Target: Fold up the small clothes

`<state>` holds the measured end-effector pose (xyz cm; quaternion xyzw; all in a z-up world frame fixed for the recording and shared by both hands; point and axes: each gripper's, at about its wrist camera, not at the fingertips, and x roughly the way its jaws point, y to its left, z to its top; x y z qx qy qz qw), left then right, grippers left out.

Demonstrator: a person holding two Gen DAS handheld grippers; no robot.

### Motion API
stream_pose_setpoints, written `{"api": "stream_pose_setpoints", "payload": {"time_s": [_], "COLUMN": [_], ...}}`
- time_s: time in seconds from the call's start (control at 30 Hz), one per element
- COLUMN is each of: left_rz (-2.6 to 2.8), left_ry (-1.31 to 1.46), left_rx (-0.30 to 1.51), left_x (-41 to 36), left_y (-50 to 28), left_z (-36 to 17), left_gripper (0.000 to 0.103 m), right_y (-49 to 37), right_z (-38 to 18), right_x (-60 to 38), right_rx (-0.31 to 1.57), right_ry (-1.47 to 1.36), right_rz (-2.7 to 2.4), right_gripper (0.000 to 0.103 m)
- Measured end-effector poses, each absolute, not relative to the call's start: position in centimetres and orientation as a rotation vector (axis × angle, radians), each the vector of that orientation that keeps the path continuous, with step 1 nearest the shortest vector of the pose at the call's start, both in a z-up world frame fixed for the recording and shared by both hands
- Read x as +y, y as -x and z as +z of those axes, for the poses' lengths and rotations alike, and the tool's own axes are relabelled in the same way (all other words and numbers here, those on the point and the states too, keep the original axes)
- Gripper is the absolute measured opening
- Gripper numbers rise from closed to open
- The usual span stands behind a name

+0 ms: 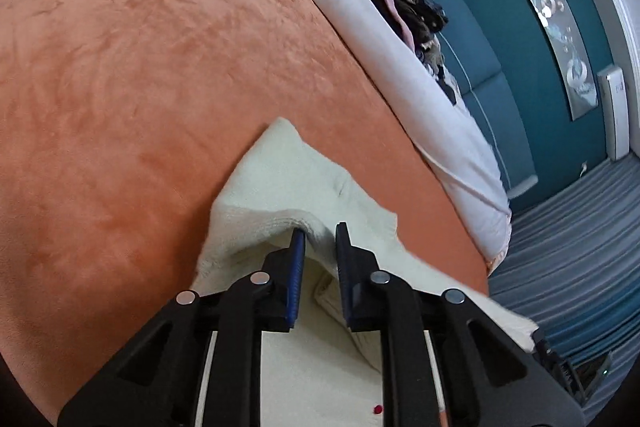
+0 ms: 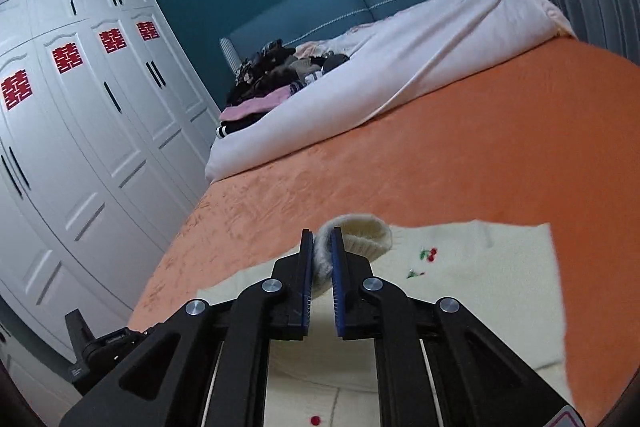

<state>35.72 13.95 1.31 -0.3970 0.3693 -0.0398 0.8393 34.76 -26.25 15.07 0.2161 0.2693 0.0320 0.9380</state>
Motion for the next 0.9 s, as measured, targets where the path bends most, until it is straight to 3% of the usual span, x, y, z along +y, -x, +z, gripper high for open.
{"api": "stream_pose_setpoints", "payload": {"time_s": [0.07, 0.17, 0.33, 0.47, 0.7, 0.83, 0.9], "left_rz": [-0.049, -0.006, -0.048, -0.054, -0.054, -0.048, -0.048], "left_ry": [0.767, 0.760, 0.679, 0.625, 0.598, 0.585, 0.582], "left_rx": [0.838, 0.892, 0.845, 0.813, 0.784, 0.781, 0.780], "left_x": [12.4, 11.7, 11.6, 11.1, 10.7, 10.5, 10.5], "left_y": [-35.9, -35.2, -34.6, -34.4, -34.1, -34.0, -34.0], "left_z": [-0.5, -3.2, -3.5, -3.7, -3.9, -3.8, -3.8], "left_gripper": [0.015, 0.015, 0.015, 0.016, 0.016, 0.016, 0.016], "right_y": [-35.9, -37.5, -36.3, -36.8, -35.4, -40.3, -42.6], "right_z": [11.2, 0.9, 3.1, -0.3, 6.8, 5.3, 1.8], "right_x": [-27.1, -29.1, -30.0, -29.5, -27.6, -23.6, -23.7], "right_rx": [0.659, 0.953, 0.797, 0.881, 0.753, 0.846, 0.952], "right_ry": [-0.346, -0.380, -0.460, -0.423, -0.353, -0.204, -0.179], "right_rz": [-0.041, -0.120, -0.069, -0.084, -0.125, -0.033, -0.066], "right_gripper": [0.008, 0.008, 0.008, 0.009, 0.017, 0.017, 0.008]}}
